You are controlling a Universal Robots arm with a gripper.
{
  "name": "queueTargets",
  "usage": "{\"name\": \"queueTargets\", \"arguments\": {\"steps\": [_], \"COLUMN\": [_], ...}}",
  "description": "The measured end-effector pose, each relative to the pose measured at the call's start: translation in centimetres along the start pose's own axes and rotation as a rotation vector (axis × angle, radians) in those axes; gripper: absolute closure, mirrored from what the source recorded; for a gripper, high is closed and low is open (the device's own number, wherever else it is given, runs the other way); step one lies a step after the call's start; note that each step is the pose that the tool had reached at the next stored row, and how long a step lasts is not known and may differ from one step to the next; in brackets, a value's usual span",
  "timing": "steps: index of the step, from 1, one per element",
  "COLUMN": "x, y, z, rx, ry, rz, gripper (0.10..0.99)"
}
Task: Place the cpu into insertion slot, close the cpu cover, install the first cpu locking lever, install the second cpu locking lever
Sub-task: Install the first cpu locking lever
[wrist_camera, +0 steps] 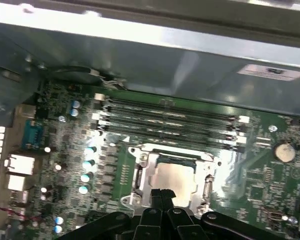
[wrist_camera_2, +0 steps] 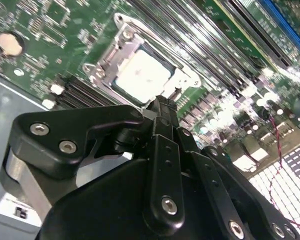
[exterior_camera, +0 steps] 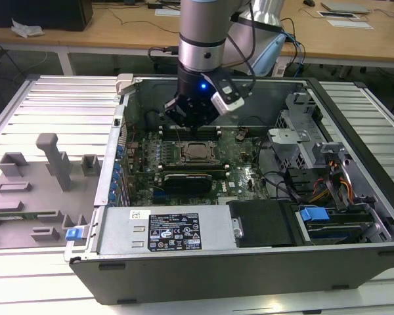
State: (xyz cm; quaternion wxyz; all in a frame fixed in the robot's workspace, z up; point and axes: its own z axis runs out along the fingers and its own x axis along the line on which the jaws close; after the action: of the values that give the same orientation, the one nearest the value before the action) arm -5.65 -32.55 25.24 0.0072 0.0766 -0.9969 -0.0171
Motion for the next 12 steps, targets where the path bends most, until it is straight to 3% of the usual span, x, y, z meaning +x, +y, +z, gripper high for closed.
{"name": "queueTargets", "arguments": {"steps": [2,5,8,9,11,12], "x": [0.58,3.05,4.31,4.61,4.80,5.02], "y": [0.12,0.67,0.92,0.97,1.00,1.05], "z": [0.01,0.06,0.09,0.09,0.09,0.02], "rx": [0.000,0.000,-0.002,-0.022,-0.039,-0.048], "ry": [-0.0004,-0.0014,-0.0038,-0.0124,-0.0211,-0.0314], "rz": [0.000,0.000,0.000,0.000,-0.001,-0.001], "gripper": [0.980,0.980,0.980,0.980,0.980,0.980]}}
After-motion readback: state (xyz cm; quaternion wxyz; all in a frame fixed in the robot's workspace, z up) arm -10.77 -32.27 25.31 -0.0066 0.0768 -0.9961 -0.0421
